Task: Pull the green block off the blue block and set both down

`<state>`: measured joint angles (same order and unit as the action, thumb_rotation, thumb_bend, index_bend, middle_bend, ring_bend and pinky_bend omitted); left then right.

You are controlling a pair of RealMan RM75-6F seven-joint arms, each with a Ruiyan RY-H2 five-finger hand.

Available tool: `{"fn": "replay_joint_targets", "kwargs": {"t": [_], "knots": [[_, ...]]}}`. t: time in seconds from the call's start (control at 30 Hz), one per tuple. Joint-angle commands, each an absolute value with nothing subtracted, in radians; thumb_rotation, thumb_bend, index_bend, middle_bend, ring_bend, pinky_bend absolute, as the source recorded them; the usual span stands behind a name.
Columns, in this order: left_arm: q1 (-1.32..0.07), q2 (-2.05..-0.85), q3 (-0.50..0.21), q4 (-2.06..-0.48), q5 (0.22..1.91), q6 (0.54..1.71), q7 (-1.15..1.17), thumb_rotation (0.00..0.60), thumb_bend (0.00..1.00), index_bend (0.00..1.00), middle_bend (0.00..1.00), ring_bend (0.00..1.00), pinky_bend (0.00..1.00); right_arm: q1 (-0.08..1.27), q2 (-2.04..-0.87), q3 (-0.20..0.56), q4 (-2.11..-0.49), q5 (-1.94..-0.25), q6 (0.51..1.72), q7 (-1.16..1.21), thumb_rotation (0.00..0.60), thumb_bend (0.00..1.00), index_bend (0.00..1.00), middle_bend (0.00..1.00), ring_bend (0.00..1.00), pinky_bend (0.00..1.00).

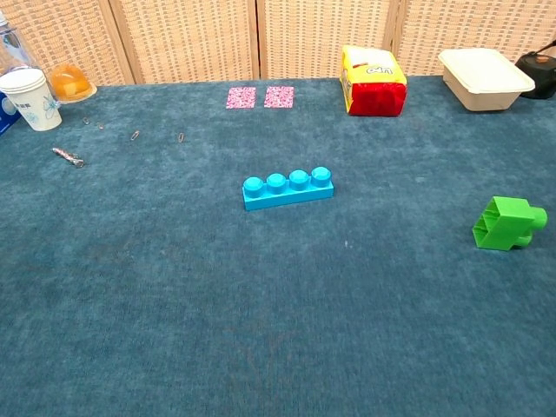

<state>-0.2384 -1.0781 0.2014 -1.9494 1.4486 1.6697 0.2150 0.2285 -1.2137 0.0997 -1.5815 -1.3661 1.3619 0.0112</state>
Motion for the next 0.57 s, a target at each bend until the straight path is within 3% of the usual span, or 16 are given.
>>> {"fn": "replay_joint_targets", "kwargs": {"t": [0.03,0.57], "knots": [[-0.18,-1.092,0.191,-1.901,1.425,1.699,0.156,0.459,0.32,0.26,0.24,0.1,0.18,0.202,-1.199,0.094,-1.615,-1.365,1.393,-0.027,0.6,0.23,0.36,0.37,0.32,0.2],[-0.108,-1.082,0.117,-1.861,1.443,1.7,0.128,0.46,0.32,0.26,0.24,0.1,0.18,0.136,-1.186,0.09,-1.677,-1.361,1.47,-0.082,0.6,0.23,0.36,0.37,0.32,0.2]]}}
